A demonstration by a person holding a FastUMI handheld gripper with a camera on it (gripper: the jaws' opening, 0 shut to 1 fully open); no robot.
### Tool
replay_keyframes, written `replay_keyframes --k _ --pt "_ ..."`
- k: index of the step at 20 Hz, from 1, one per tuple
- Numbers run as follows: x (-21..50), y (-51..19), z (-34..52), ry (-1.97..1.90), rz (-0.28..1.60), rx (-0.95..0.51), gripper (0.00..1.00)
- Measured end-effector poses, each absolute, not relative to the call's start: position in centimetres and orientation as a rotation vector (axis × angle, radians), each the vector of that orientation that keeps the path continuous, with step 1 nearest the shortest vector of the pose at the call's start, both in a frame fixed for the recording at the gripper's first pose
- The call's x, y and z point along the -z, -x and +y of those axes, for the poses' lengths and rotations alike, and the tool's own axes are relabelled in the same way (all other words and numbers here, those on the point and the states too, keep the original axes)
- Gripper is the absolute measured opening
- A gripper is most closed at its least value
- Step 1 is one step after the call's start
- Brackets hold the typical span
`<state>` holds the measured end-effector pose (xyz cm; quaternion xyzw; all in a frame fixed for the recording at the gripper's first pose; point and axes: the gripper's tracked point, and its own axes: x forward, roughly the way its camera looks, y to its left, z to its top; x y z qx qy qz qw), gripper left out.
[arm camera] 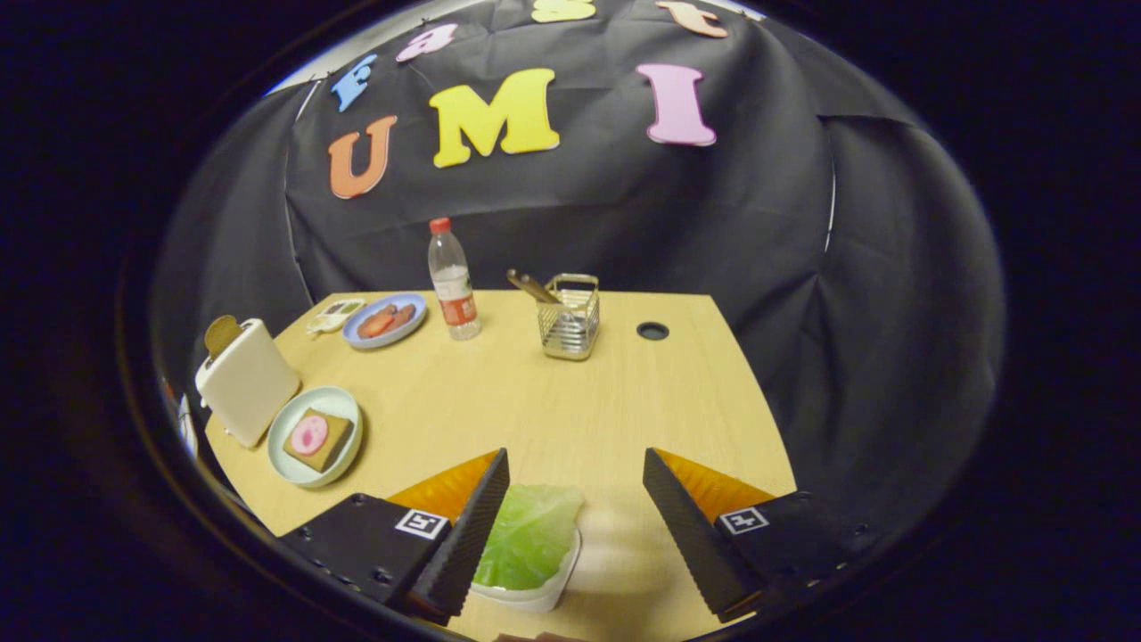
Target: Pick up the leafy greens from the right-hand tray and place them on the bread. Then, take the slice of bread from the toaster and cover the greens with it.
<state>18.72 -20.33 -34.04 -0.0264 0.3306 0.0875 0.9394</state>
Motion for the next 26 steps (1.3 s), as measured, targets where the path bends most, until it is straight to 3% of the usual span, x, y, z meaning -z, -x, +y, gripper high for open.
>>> replay_keyframes --k 5,14,18,24,26 --pt "39.7 -18.9 -19.3 -0.004 0.861 -0.205 0.88" --pt "41.6 -18.9 -18.0 0.042 0.912 -0.216 0.56" --pt "41.5 -19.3 -18.4 0.060 0.907 -0.158 0.15" --pt "41.8 -18.6 -18.5 0.046 0.912 -0.142 0.18" --pt "41.6 -18.4 -18.6 0.048 0.911 -0.131 0.38"
